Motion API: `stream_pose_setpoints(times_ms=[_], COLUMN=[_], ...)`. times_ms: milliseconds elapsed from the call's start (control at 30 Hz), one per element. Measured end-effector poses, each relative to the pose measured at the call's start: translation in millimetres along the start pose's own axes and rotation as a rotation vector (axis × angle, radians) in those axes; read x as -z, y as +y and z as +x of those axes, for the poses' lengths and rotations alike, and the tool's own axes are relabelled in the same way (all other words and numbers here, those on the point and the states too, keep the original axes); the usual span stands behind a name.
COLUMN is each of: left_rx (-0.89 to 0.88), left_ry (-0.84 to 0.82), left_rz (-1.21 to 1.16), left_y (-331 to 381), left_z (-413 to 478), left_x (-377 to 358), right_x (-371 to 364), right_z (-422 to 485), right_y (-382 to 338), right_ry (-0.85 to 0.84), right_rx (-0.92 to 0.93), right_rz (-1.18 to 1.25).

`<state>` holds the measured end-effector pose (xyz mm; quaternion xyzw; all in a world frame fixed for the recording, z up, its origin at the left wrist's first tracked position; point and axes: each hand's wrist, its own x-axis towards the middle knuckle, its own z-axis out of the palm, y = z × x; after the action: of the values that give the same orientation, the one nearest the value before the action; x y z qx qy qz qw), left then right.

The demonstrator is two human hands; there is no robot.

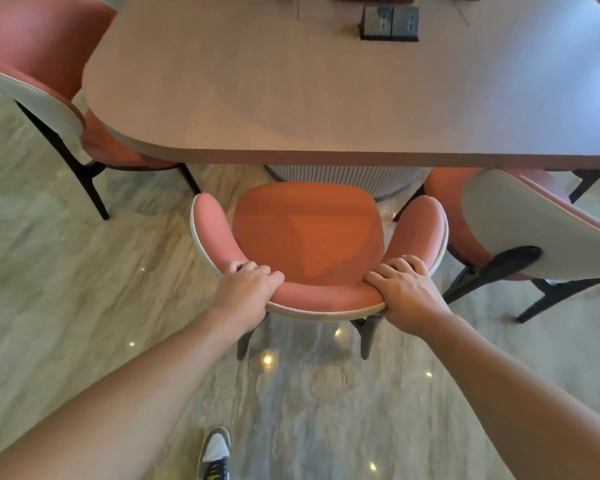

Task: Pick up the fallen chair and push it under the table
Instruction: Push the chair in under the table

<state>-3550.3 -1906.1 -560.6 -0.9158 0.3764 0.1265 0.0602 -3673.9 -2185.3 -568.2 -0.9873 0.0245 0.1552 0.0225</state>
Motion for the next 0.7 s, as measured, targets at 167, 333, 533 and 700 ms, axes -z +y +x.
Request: stream_pose_setpoints(times_ms=[167, 333, 533, 700], left_rx=[0.026, 0.020, 0.009, -0.002], left_ry=[-0.017, 0.003, 0.026, 0.039], left_rz=[0.013, -0.021, -0.022, -0.006], left_y=[-24, -46, -60, -66], left_z=[15, 41, 62, 63], left_x=[-1, 24, 41, 36], right_x=[-1, 28, 53, 49], right_z=[30, 61, 79, 78], right_y=[-4, 0, 0, -3], right_ry=[0.032, 0.063, 0.059, 0.078], right_rx=[0.054, 0.029, -0.002, 0.002], right_rz=[0.019, 0.016, 0.008, 0.004])
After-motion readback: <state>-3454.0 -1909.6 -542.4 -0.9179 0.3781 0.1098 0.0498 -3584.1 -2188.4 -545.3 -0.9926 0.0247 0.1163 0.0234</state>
